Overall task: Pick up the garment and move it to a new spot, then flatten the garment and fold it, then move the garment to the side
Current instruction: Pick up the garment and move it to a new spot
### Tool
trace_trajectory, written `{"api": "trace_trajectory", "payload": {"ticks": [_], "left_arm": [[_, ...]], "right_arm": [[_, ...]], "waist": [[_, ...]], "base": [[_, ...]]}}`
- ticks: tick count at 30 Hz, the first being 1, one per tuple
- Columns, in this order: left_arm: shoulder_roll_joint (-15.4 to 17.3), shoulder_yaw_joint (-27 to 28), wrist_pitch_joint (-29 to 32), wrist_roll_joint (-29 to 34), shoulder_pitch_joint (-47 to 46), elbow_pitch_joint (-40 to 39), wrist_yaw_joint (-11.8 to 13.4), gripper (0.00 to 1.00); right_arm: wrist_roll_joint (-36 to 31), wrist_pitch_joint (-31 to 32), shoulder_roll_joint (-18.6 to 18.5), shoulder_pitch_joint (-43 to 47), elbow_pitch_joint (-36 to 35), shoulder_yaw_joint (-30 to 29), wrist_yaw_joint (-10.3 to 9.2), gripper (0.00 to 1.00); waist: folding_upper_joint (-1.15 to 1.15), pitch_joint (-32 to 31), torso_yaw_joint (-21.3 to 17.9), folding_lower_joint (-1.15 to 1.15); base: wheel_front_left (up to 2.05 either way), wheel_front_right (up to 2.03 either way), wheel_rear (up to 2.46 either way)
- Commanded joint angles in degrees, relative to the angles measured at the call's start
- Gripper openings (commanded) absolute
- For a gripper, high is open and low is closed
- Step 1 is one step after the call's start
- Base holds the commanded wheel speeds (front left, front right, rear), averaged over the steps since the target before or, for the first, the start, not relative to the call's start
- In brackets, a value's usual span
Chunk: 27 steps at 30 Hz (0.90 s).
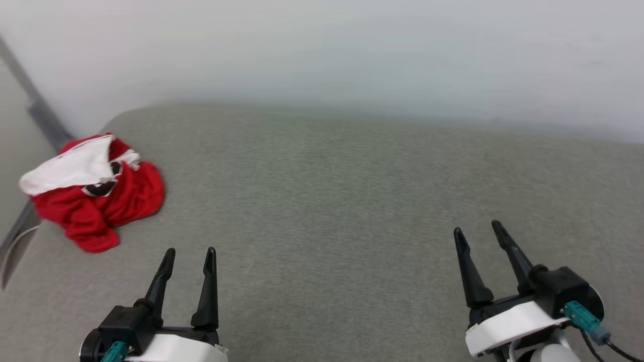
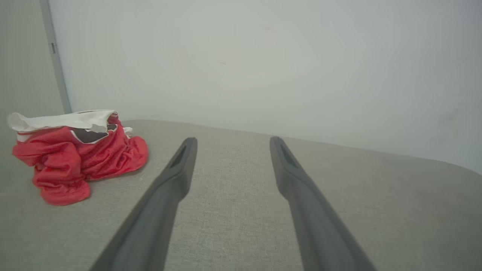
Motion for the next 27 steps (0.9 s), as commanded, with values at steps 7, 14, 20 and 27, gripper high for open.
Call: {"api": "trace_trajectory", "payload": {"ticks": [7,14,20,27], "left_arm": [[-0.07,0.57,-0.16,0.54,0.85,0.38,0.2,1.0],[-0.07,0.79,-0.16,1.07,1.81,0.4,-0.07,1.0],[-0.07,0.1,-0.16,1.48,2.31,0.75,-0.43,1.0],[-0.07,0.25,-0.16,2.51,3.01,0.81,-0.69,1.0]], "right_arm": [[0.23,-0.14,-0.01,0.93,0.64,1.75,-0.04,1.0],[0.98,-0.14,0.0,1.39,1.04,3.53,-0.04,1.0],[1.75,-0.14,-0.01,1.94,1.4,4.08,-0.04,1.0],[2.38,-0.14,-0.01,2.01,1.35,4.53,-0.04,1.0]], "waist": [[0.0,-1.08,7.11,0.0],[0.0,-1.75,11.84,0.0],[0.0,-2.54,15.39,0.0],[0.0,-3.08,17.6,0.0]], "base": [[0.0,0.0,0.0],[0.0,0.0,0.0],[0.0,0.0,0.0],[0.0,0.0,0.0]]}}
